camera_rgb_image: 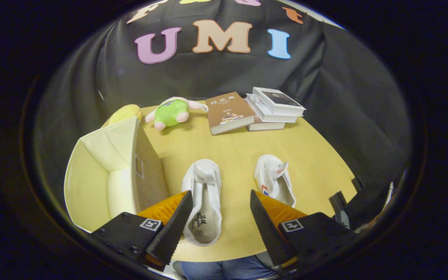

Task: Open the storage box then place both shoes into the box .Put the left shoe in first, then the right shoe, with the right side of both shoes facing outward in a uniform manner.

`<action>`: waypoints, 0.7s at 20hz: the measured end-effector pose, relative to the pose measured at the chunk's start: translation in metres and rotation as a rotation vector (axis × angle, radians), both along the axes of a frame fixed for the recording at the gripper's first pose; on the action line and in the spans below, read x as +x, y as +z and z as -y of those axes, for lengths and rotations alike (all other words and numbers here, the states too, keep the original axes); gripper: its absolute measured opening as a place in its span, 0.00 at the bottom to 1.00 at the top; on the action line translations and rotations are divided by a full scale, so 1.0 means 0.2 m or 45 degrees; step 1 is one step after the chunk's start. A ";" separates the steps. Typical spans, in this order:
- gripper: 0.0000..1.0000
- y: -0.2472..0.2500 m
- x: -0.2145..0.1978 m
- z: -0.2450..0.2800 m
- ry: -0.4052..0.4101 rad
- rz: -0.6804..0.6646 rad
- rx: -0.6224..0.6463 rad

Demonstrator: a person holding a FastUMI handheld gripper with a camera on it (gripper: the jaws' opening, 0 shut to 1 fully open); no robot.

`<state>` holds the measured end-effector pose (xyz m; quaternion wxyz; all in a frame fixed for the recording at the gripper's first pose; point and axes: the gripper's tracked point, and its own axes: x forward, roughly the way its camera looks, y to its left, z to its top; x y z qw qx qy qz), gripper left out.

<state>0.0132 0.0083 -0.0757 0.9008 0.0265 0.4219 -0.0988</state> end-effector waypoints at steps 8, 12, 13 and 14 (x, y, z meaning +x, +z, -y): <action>0.96 -0.26 -0.07 0.00 -0.010 -0.167 0.095; 0.93 -0.39 -0.08 -0.03 0.021 -0.252 0.102; 0.91 -0.42 -0.07 -0.03 0.027 -0.269 0.090; 0.90 -0.44 -0.04 -0.03 0.034 -0.274 0.091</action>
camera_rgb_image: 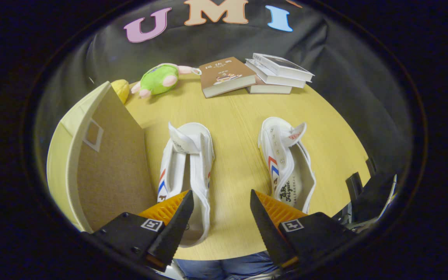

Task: Open the storage box then place both shoes into the box .Put the left shoe in first, then the right shoe, with the right side of both shoes facing outward in a uniform manner.

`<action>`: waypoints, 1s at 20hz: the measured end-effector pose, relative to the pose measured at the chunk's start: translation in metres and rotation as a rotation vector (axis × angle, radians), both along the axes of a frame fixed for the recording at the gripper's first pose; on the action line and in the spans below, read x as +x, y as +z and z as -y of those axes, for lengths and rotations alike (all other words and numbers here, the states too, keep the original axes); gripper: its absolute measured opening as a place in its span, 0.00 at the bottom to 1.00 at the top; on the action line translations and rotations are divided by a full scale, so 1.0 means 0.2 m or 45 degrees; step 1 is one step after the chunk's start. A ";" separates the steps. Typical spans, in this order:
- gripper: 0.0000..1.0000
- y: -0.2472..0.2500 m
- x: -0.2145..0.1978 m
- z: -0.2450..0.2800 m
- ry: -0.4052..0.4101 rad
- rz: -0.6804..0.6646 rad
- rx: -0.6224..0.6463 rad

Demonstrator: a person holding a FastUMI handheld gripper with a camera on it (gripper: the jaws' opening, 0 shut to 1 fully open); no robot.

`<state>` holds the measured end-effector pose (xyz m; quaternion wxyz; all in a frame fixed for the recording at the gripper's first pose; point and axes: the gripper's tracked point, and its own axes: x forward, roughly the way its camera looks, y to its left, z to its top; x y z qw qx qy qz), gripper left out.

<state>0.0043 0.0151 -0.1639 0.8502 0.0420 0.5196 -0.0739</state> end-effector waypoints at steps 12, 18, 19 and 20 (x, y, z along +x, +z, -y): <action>0.61 -0.16 0.26 -0.05 0.097 0.062 0.003; 0.37 -0.17 0.25 -0.09 -0.001 0.112 0.095; 0.30 -0.19 0.26 -0.11 -0.003 0.117 0.120; 0.23 -0.16 0.26 -0.11 -0.008 0.121 0.138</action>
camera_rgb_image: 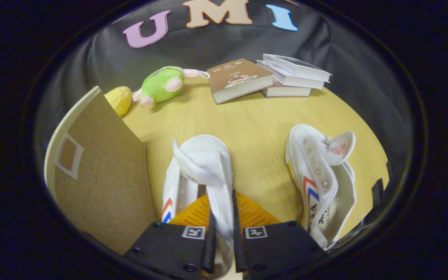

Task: Open the storage box then place both shoes into the box .Put the left shoe in first, then the right shoe, with the right side of both shoes facing outward in a uniform manner.

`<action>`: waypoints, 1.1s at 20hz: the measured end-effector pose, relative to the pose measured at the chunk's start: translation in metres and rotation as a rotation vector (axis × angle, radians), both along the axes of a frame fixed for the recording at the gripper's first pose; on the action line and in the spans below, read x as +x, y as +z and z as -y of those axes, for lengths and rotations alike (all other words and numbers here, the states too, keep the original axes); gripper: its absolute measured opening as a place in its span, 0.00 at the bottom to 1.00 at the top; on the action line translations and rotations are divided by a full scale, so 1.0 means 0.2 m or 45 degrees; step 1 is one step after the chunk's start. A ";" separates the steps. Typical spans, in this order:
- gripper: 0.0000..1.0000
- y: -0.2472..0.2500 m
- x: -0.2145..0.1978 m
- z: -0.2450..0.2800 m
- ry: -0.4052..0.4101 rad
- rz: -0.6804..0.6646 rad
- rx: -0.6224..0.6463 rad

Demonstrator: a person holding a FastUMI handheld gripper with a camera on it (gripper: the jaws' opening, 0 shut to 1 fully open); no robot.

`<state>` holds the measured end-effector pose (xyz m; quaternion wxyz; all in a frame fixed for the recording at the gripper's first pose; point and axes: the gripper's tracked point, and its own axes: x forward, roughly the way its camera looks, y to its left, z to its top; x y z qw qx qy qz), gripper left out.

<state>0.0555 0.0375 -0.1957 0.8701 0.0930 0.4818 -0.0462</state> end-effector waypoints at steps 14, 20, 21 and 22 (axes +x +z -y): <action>0.08 0.04 0.01 0.07 -0.031 0.031 -0.055; 0.08 0.21 0.00 0.21 -0.030 0.009 -0.224; 0.08 0.27 0.01 0.22 -0.043 0.024 -0.238; 0.08 0.34 0.01 0.23 -0.055 0.047 -0.250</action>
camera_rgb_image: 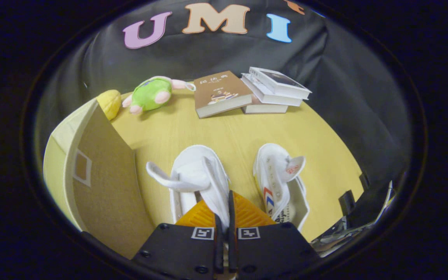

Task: Open the storage box then place both shoes into the box .Put the left shoe in first, then the right shoe, with the right side of both shoes facing outward in a uniform manner.

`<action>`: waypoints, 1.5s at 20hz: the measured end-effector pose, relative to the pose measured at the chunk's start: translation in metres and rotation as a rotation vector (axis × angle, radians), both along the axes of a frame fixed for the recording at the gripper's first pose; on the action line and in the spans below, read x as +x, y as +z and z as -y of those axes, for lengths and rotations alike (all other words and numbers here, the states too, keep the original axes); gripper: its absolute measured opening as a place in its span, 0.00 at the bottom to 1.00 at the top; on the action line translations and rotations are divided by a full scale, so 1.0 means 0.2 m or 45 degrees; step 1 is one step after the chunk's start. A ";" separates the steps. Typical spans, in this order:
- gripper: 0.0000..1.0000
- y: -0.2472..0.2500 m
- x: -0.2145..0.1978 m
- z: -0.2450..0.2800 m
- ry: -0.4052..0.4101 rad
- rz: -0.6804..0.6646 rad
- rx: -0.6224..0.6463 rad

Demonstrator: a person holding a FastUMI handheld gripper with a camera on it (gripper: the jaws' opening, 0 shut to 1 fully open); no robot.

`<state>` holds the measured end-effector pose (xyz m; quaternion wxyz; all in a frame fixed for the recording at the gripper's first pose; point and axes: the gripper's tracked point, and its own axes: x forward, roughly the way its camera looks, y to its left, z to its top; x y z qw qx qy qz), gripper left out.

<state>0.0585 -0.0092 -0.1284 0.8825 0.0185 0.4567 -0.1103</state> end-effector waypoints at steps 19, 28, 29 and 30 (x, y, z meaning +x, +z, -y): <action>0.08 0.82 0.15 -0.90 0.343 0.289 0.019; 0.08 0.39 0.17 -1.11 0.439 0.051 0.013; 0.08 0.36 0.17 -1.13 0.451 0.026 0.024; 0.08 0.32 0.17 -1.16 0.472 -0.003 0.041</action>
